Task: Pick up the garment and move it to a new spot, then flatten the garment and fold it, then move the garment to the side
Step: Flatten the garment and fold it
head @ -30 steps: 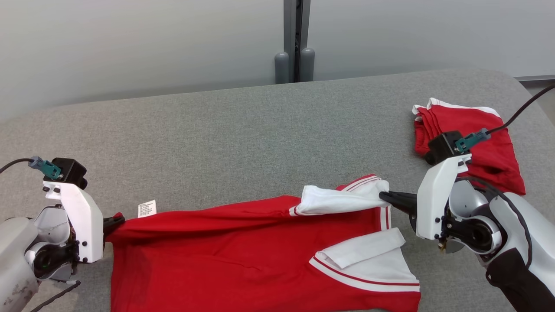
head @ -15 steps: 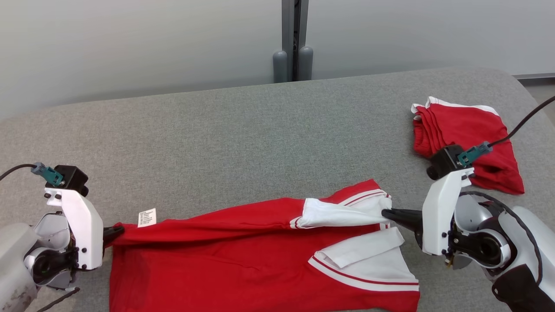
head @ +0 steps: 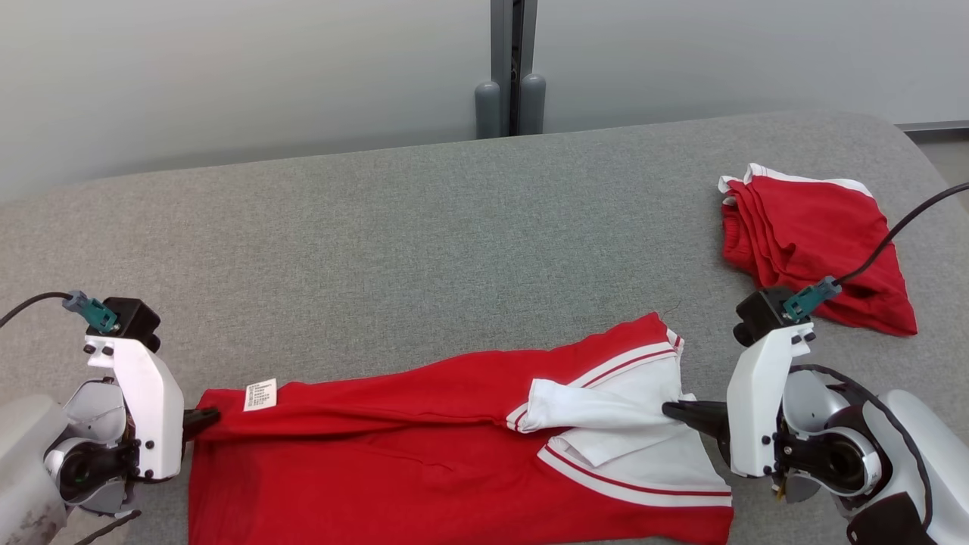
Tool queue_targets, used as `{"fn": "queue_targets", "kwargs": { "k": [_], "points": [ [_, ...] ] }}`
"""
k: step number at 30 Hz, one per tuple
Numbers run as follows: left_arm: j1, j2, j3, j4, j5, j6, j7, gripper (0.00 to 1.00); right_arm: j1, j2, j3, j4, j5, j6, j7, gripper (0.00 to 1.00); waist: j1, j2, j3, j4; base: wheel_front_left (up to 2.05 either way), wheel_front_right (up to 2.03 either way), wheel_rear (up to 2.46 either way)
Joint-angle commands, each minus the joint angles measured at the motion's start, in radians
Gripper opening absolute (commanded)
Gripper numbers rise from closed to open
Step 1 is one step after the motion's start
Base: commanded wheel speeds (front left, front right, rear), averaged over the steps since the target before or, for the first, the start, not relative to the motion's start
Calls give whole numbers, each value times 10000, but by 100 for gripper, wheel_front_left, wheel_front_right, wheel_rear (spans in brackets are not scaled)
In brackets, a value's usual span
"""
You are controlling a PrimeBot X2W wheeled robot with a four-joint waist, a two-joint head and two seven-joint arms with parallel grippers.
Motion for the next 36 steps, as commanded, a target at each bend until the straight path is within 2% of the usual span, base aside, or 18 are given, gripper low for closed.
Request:
{"fn": "queue_targets", "kwargs": {
  "k": [1, 2, 3, 4, 9, 16, 19, 24, 25, 28, 36],
  "points": [
    [161, 50, 1, 44, -60, -19, 47, 22, 159, 32, -72, -63, -62, 1, 82, 20, 0, 0, 3, 5, 0, 0, 0],
    [174, 42, -8, 51, -68, -19, 88, 65, 196, 63, -115, -86, -95, 1, 106, 41, 0, 0, 0, 7, 0, 0, 0],
    [184, 34, -13, 50, -91, -19, 144, 100, 230, 92, -171, -118, -131, 1, 133, 65, 0, 0, -6, 10, 0, 0, 0],
    [183, 31, -16, 50, -107, -19, 177, 100, 276, 121, -234, -151, -152, 1, 165, 100, 0, 0, -15, 16, 0, 0, 0],
    [146, 95, -16, 85, -90, -19, 206, 100, 537, 227, -526, -352, -210, 1, 275, 100, 0, 0, -96, 54, 0, 0, 0],
    [37, 159, 171, 195, 73, -19, -589, 100, 1255, 123, -1034, -893, -91, 1, 498, 100, 0, 0, -331, 115, 0, 0, 0],
    [43, 234, 287, 95, 229, -19, -1158, 100, 1528, 120, -1379, -1297, -40, 1, 277, 100, 0, 0, -408, 134, 0, 0, 0],
    [62, 289, 685, 2, 684, 96, -2937, 100, 1906, 258, -2046, -2268, -155, 1, -1243, 100, 0, 0, -446, 232, 0, 0, 0],
    [62, 289, 685, 2, 684, 96, -2937, 100, 1906, 258, -2046, -2268, -155, 1, -1243, 100, 0, 0, -446, 232, 0, 0, 0],
    [219, 303, 915, -229, 865, 317, -3936, 100, 2057, 387, -2397, -2739, -517, 3, -2775, 100, 0, 0, -433, 348, 0, 0, 0],
    [914, 403, 1846, -1356, 1100, 1462, -6813, 100, 2503, 981, -2929, -2777, -1517, 3, -6375, 100, 0, 0, -442, 619, 0, 0, 0]
  ]
}}
